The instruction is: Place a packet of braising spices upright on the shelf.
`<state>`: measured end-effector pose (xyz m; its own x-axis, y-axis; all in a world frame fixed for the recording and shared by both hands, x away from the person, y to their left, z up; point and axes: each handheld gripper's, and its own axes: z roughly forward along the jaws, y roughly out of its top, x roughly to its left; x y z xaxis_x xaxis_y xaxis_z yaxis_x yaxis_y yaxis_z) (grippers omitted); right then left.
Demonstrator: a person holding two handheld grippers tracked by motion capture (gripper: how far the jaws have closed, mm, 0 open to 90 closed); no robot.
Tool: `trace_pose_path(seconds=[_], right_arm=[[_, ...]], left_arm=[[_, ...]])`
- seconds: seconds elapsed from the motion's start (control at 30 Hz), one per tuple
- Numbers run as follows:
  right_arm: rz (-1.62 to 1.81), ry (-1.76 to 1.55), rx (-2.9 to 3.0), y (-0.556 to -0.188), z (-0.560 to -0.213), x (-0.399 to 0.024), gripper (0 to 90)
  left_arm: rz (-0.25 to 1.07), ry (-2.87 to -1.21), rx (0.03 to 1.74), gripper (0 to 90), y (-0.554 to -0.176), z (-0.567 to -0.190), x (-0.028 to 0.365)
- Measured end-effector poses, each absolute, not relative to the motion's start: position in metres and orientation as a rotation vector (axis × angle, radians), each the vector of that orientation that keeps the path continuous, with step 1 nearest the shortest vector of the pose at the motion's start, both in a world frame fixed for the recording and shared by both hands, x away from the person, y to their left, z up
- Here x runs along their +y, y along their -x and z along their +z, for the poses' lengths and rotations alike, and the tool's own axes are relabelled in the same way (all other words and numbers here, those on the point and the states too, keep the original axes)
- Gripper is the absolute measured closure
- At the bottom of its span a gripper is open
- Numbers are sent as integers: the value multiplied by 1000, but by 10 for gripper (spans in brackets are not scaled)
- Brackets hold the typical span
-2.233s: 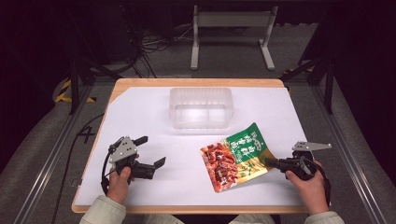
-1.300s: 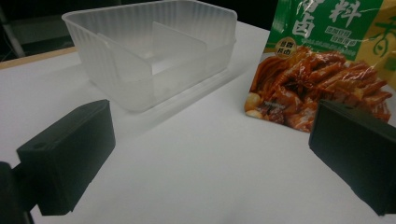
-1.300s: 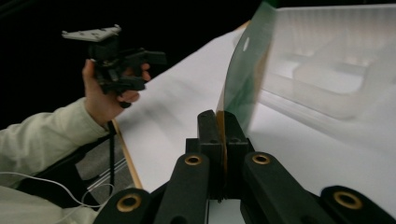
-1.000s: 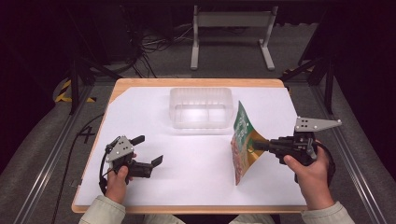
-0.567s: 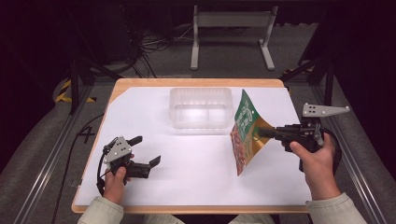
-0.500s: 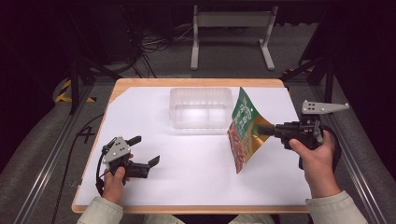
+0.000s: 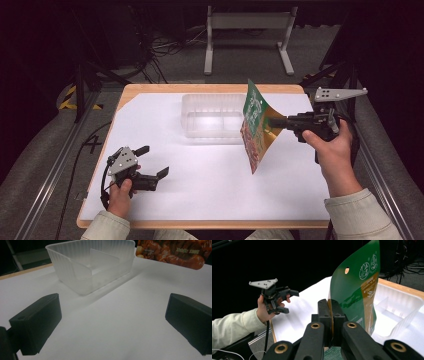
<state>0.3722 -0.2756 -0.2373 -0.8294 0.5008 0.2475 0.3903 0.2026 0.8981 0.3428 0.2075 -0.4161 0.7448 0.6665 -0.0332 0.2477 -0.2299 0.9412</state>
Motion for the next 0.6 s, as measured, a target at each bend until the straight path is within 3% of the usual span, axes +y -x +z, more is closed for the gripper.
trace_pose_path(seconds=[0.6], right_arm=[[1696, -828, 2367, -407, -215, -247, 899]], left_arm=[[454, -1786, 754, 12, -338, -422, 213]])
